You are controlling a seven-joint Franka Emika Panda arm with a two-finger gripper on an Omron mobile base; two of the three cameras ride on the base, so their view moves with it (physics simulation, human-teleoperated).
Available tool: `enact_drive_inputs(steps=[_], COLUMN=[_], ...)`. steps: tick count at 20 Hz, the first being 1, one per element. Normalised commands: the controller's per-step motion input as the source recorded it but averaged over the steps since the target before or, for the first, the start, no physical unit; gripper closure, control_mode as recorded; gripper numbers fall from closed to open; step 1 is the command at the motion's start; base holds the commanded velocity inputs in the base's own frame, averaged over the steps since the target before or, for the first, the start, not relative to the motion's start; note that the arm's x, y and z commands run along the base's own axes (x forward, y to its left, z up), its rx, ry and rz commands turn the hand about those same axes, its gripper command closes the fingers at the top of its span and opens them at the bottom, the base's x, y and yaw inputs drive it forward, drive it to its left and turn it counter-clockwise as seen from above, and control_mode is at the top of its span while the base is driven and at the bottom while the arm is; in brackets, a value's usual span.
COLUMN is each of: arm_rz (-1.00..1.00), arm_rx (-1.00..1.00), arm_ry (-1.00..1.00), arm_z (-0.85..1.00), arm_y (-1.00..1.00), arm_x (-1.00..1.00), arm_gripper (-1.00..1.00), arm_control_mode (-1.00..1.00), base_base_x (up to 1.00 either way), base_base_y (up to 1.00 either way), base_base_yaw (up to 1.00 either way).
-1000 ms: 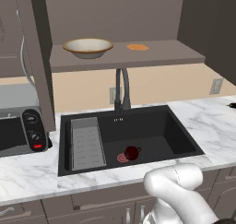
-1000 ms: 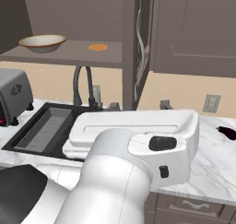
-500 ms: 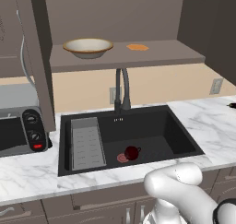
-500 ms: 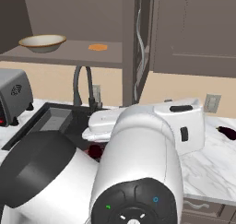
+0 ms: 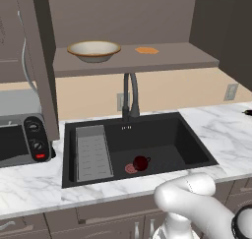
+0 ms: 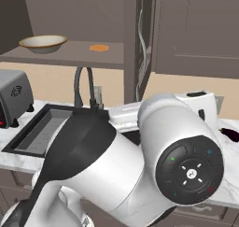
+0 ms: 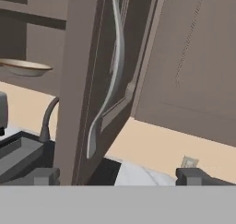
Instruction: Pick the mug and place it in the sink. Pick the bowl and place it in the open cabinet and then close the cabinet.
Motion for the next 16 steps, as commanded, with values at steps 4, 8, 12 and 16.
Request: enact_drive_inputs(steps=[4,8,12,16], arm_rz=[0.02,0.01,0.01,0.03], arm_rx=[0.0,0.0,0.02,0.05], arm_ry=[-0.06,-0.02,0.0,0.0], arm_z=[-0.37,-0.33,-0.15,-0.09], arm_y=[-0.02,-0.05,-0.16,-0.22], arm_x=[0.38,0.42,0.43,0.42], arm_gripper=[-1.0,-1.0,-1.0,-1.0], arm_control_mode=[-1.0,-1.0,-1.0,-1.0], base_base_x=[0.0,0.0,0.0,0.0], base_base_y=[0.0,0.0,0.0,0.0], base_base_yaw=[0.0,0.0,0.0,0.0])
